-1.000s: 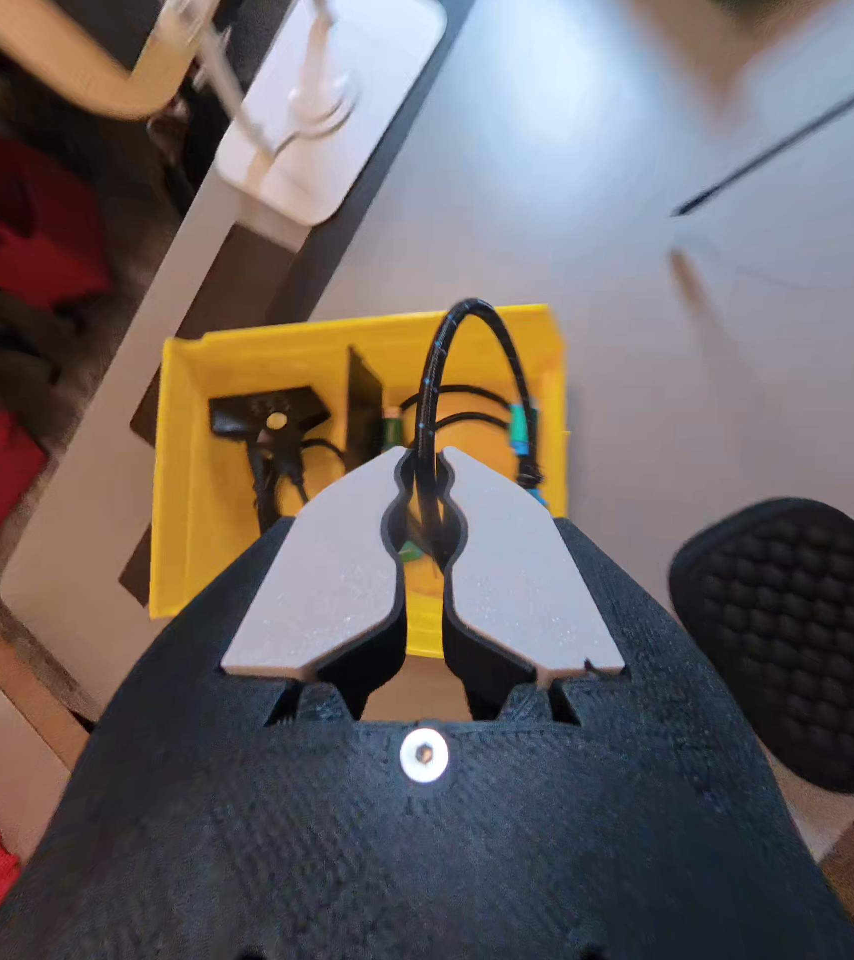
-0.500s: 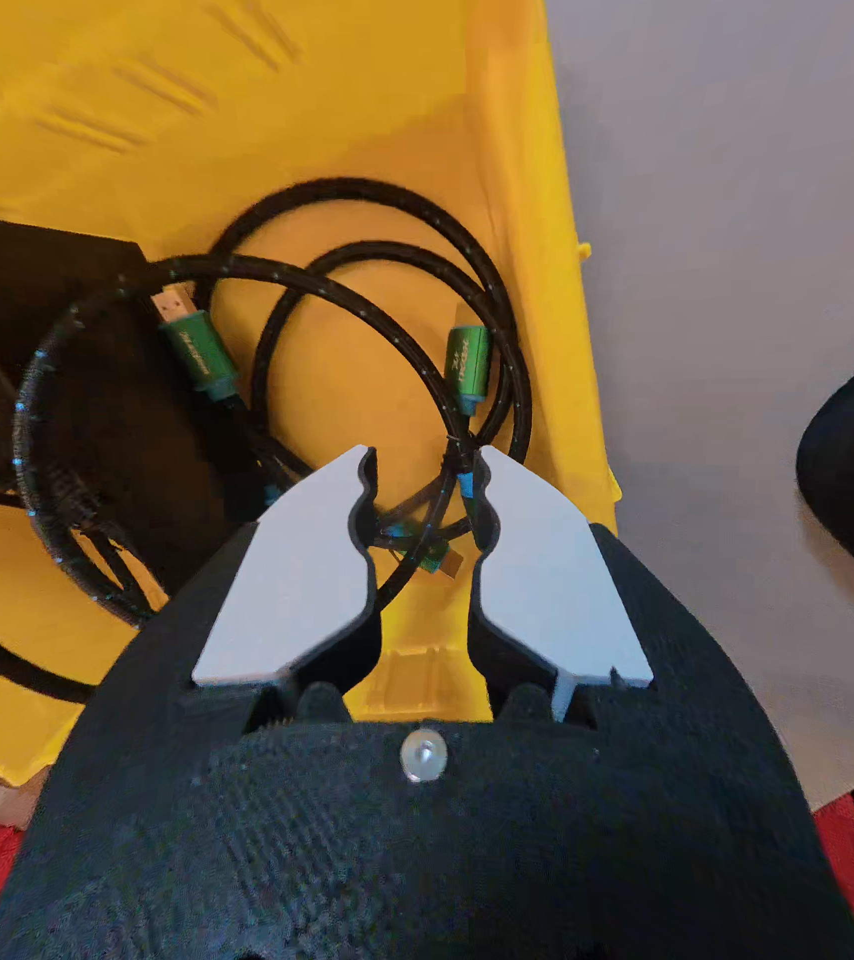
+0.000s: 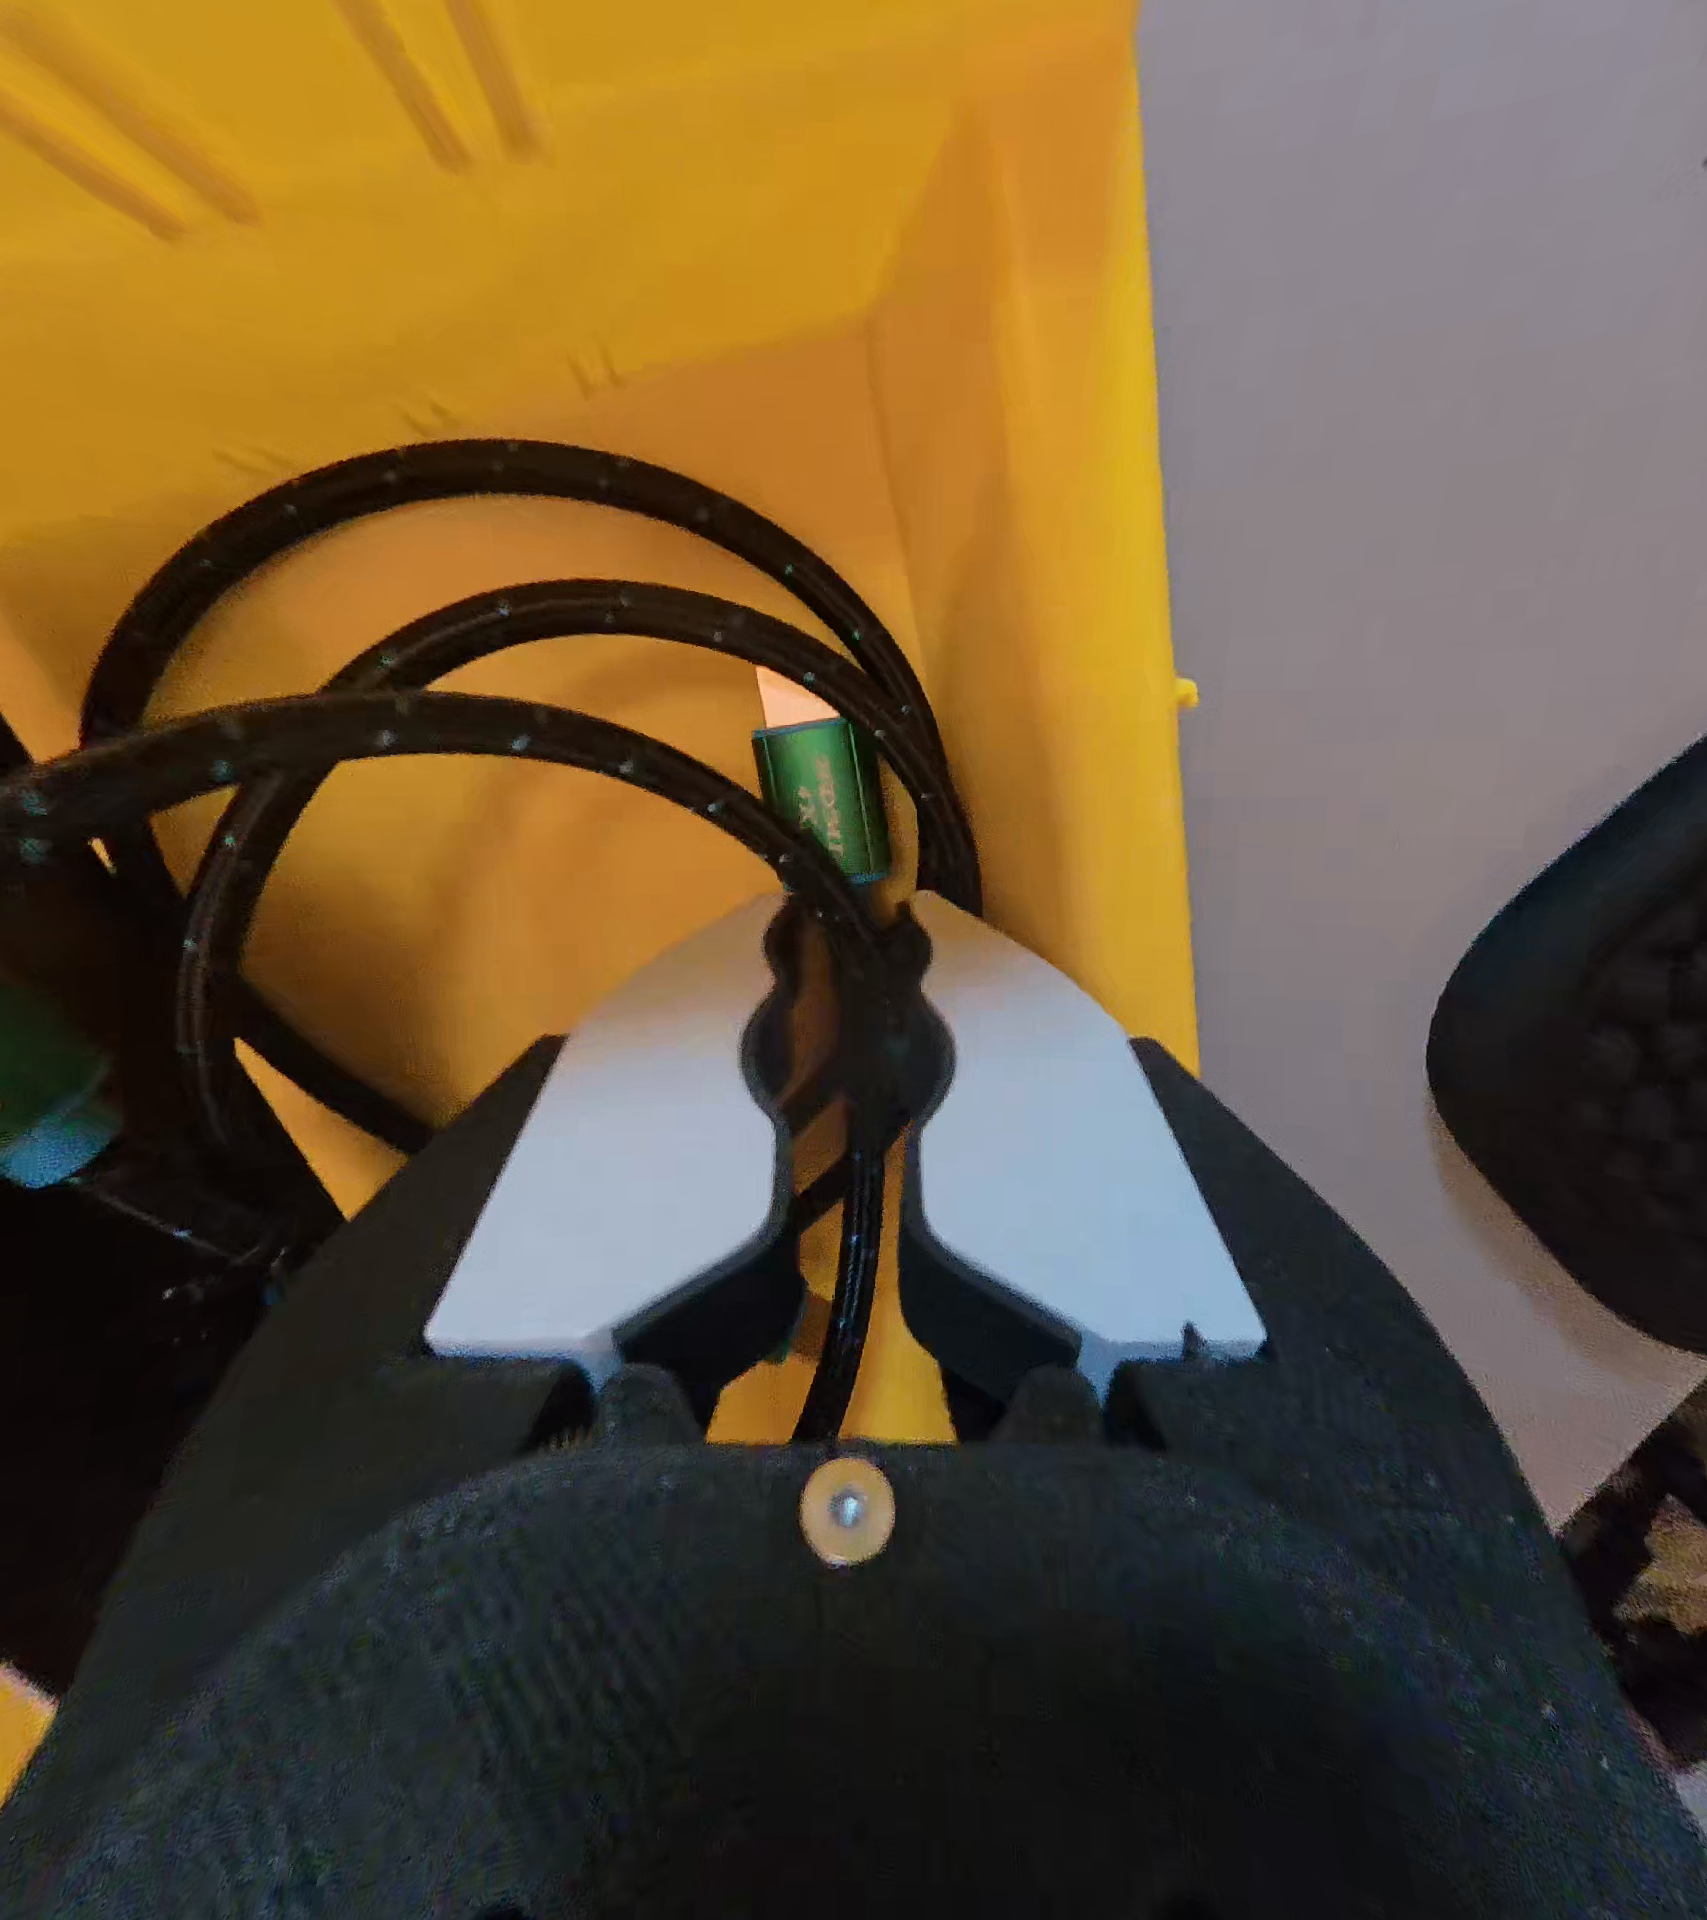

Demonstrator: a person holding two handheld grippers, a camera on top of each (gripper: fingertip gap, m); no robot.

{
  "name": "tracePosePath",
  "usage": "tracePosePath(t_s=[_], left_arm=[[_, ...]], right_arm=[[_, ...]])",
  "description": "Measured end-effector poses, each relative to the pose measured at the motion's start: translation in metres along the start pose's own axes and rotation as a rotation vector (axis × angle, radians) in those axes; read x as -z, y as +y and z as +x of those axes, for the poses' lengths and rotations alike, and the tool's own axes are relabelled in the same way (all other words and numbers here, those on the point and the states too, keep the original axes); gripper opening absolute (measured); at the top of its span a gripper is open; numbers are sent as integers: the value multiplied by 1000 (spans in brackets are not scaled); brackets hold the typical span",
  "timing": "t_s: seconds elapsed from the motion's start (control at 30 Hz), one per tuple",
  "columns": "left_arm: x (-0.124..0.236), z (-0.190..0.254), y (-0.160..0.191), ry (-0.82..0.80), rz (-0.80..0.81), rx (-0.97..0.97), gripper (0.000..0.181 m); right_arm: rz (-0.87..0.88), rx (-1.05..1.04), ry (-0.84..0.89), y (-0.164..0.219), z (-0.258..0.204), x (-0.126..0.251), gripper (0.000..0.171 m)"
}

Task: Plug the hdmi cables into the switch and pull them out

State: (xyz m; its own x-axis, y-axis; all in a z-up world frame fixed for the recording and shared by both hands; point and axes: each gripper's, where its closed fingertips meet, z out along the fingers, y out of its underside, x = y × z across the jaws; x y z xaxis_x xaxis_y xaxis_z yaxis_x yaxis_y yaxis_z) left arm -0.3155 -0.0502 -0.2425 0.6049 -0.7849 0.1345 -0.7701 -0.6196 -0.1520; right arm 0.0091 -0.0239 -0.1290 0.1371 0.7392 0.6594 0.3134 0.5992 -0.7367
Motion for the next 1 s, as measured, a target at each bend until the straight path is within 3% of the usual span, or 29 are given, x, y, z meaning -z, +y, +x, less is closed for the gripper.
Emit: tracePosePath(t_s=[0.17, 0.43, 0.6, 0.83, 1.0], left_arm=[[6, -2, -2, -26, 31, 13, 12], [89, -15, -8, -126, 267, 166, 12], [118, 18, -31, -114, 395, 174, 12], [77, 117, -100, -63, 385, -120, 12], [48, 171, -147, -27, 353, -282, 12]], right_arm=[[-1, -2, 4, 0, 1, 1, 14], [4, 0, 4, -1, 0, 0, 14], [33, 42, 27, -8, 1, 3, 14], [5, 358, 88, -15, -11, 1, 14], [4, 429, 41, -16, -28, -3, 14]])
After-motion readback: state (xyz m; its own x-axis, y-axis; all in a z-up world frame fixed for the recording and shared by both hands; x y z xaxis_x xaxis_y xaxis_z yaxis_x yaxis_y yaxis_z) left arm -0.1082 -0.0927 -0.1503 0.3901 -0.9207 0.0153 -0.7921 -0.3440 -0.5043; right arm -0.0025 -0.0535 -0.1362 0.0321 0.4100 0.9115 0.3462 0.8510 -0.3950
